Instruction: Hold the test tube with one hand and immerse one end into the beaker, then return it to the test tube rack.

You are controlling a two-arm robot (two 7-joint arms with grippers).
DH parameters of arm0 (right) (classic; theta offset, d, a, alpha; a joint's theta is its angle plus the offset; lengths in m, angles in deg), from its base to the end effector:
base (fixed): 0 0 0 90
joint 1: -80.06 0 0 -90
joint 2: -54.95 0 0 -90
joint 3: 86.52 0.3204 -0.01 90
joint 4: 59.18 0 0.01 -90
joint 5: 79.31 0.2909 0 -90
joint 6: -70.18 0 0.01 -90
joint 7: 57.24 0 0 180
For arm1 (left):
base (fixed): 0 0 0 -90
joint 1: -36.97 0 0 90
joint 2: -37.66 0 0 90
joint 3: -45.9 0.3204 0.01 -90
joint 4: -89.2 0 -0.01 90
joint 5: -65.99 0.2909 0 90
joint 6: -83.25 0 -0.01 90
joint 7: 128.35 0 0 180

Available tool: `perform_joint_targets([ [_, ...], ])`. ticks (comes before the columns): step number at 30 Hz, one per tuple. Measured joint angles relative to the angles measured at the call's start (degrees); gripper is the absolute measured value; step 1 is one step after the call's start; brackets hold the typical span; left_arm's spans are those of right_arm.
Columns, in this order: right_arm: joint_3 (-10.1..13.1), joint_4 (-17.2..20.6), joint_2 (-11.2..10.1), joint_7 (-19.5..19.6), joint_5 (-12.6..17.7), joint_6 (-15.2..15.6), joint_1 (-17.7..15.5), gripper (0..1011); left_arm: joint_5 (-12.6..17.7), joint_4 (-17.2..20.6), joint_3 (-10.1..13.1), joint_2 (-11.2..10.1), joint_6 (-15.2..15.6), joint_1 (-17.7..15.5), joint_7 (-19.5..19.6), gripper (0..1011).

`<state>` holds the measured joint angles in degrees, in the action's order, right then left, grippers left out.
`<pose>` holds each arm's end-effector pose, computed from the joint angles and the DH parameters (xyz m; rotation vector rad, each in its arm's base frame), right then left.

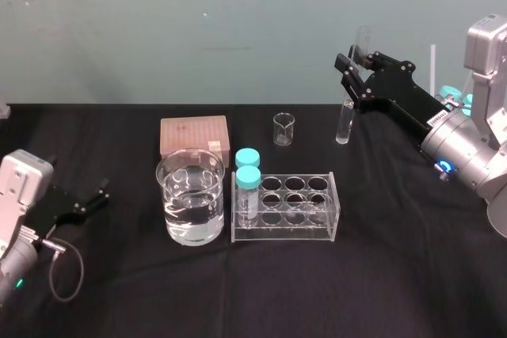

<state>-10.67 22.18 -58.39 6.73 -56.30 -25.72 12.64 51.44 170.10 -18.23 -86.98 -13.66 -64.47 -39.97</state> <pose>0.4175 -0.0800 -0.2308 0.1008 -0.2563 -0.9474 0.3462 0.1046 -0.3233 0.3043 -0.2851 1.2479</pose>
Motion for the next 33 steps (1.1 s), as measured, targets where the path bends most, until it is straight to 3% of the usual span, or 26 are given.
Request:
perform_joint_targets([
  [33,-0.58,-0.79,0.20,-0.17,0.28,0.11,0.35,242,0.00,0.00,0.00,0.00,0.00,0.00,0.00,1000],
])
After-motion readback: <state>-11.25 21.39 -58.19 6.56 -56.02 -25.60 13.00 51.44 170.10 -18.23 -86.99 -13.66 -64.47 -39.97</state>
